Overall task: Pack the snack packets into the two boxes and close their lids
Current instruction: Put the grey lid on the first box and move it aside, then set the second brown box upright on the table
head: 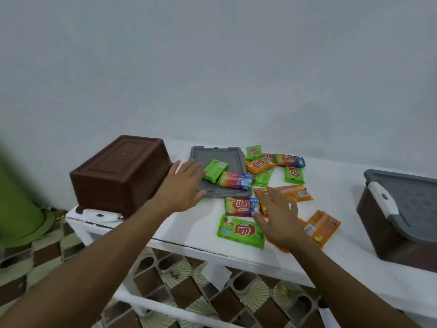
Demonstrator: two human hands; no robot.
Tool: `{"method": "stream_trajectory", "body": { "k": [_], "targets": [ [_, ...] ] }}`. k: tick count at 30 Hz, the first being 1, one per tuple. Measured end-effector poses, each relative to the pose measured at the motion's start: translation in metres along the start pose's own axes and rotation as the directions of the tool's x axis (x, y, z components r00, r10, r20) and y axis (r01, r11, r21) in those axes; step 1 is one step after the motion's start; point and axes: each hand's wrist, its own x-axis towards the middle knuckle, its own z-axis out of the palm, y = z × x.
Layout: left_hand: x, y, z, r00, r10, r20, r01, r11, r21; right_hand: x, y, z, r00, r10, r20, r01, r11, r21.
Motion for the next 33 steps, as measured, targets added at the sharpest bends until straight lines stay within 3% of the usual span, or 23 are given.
{"method": "stream_trajectory", "body": {
  "k": [3,6,8,10,15,17,18,20,22,23,25,28,30,33],
  "targets": [
    [-0.002,-0.056,-0.023,0.992,-0.113,-0.058,0.115,0.993,0.032,0.019,-0.040,0.011,0.998,-0.051,-0.028,0.051,0.998,-0.023],
    [-0.013,-0.089,-0.028,0.946,-0.322,0.038,0.316,0.941,0.126,0.036,-0.080,0.024,0.994,-0.095,-0.054,0.093,0.995,-0.034],
    [-0.028,-0.108,-0.021,0.921,-0.375,0.105,0.359,0.922,0.147,0.051,-0.109,0.034,0.994,-0.093,-0.052,0.093,0.996,-0.005],
    [-0.046,-0.133,-0.014,0.943,-0.308,0.126,0.299,0.950,0.086,0.066,-0.142,0.044,0.993,-0.100,-0.058,0.103,0.993,0.050],
    [-0.101,-0.220,-0.008,0.999,-0.036,0.003,0.036,0.999,0.022,0.094,-0.226,0.067,0.993,-0.102,-0.064,0.115,0.964,0.241],
    [-0.125,-0.252,-0.004,0.996,-0.028,-0.079,0.027,1.000,-0.013,0.103,-0.254,0.075,0.997,-0.058,-0.060,0.074,0.944,0.320],
    [-0.136,-0.265,-0.003,0.988,-0.102,-0.119,0.095,0.993,-0.063,0.107,-0.267,0.078,0.998,-0.029,-0.050,0.045,0.935,0.353],
    [-0.151,-0.278,-0.001,0.901,-0.409,-0.148,0.363,0.895,-0.260,0.115,-0.288,0.083,1.000,0.024,-0.012,-0.017,0.910,0.414],
    [-0.157,-0.284,0.005,0.742,-0.670,-0.034,0.563,0.650,-0.510,0.120,-0.305,0.088,0.996,0.074,0.044,-0.086,0.878,0.471],
    [-0.156,-0.284,0.010,0.697,-0.716,0.037,0.590,0.544,-0.597,0.122,-0.307,0.092,0.992,0.100,0.078,-0.126,0.854,0.505],
    [-0.157,-0.291,0.016,0.693,-0.713,0.103,0.583,0.472,-0.662,0.127,-0.318,0.096,0.982,0.112,0.151,-0.179,0.795,0.580],
    [-0.153,-0.293,0.019,0.707,-0.701,0.095,0.556,0.468,-0.687,0.127,-0.329,0.096,0.979,0.038,0.203,-0.173,0.682,0.711],
    [-0.150,-0.291,0.015,0.706,-0.703,0.086,0.526,0.439,-0.728,0.125,-0.329,0.091,0.986,0.057,0.159,-0.159,0.618,0.770],
    [-0.140,-0.297,-0.007,0.719,-0.694,0.044,0.410,0.371,-0.833,0.121,-0.320,0.065,0.989,0.144,-0.020,-0.060,0.526,0.849]
  ]
}}
